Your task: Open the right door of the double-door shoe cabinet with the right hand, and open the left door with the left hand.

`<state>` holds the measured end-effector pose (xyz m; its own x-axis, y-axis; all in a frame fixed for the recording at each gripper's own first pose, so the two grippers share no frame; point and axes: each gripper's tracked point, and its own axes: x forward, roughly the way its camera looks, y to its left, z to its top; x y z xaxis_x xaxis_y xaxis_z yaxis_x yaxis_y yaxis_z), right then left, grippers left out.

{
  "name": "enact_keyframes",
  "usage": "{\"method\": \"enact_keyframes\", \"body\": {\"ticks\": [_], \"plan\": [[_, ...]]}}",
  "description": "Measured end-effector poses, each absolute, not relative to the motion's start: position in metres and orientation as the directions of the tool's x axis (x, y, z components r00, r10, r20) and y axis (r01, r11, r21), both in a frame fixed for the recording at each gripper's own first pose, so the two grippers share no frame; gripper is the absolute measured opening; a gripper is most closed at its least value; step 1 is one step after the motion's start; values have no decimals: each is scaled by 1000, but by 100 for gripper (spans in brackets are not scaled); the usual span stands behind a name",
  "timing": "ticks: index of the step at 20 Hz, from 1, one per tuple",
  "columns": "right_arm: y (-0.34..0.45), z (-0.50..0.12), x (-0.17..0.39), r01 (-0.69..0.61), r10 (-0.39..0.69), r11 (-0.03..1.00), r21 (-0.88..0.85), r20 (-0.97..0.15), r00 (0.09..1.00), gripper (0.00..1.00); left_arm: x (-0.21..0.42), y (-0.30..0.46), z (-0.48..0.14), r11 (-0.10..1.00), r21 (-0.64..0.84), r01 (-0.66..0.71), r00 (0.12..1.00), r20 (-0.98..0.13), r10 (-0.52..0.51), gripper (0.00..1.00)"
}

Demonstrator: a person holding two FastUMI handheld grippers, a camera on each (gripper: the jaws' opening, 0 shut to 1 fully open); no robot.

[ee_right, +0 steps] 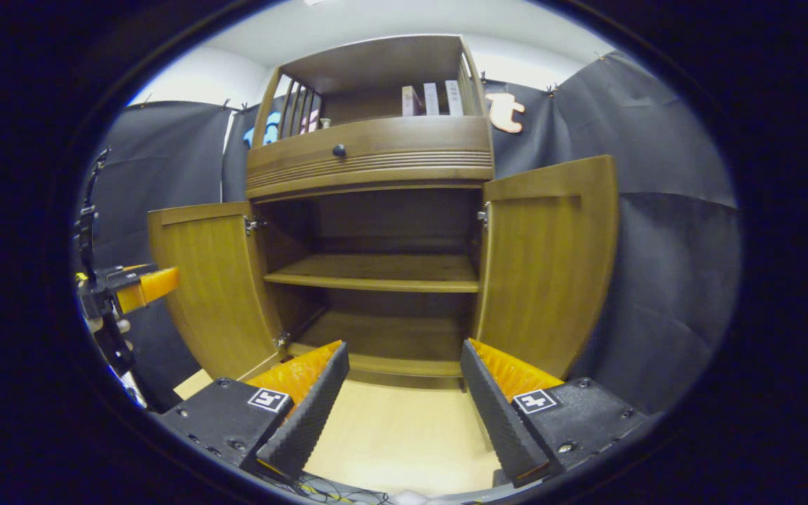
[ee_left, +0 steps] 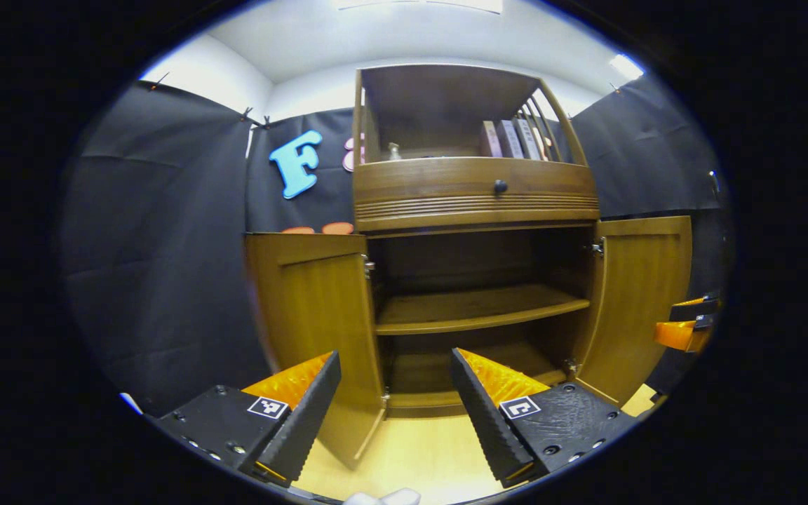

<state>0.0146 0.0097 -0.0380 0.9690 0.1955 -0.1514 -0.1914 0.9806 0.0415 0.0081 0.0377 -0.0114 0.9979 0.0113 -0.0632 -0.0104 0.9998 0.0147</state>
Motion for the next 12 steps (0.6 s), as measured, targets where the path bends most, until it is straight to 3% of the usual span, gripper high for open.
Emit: {"method": "enact_keyframes", "body": {"ticks": [1, 3, 4, 6, 12], "plan": [[2, -38, 15, -181, 185, 983, 41, -149, 971, 100, 9, 23, -14, 1000, 17, -2, 997, -71, 3, 86], [-11, -37, 16, -161, 166, 986, 45, -141, 976, 100, 8, -7, -20, 999, 22, 29, 996, -80, -28, 100], [-17, -38, 17, -152, 157, 987, 47, -139, 978, 100, 9, -20, -22, 999, 21, 41, 996, -86, -39, 90], [-25, -37, 17, -137, 143, 989, 56, -131, 981, 100, 9, -36, -26, 999, 28, 44, 995, -93, -42, 100], [-37, -35, 22, -118, 126, 991, 70, -117, 985, 100, 4, -69, -29, 996, 42, 79, 993, -96, -74, 96]]}}
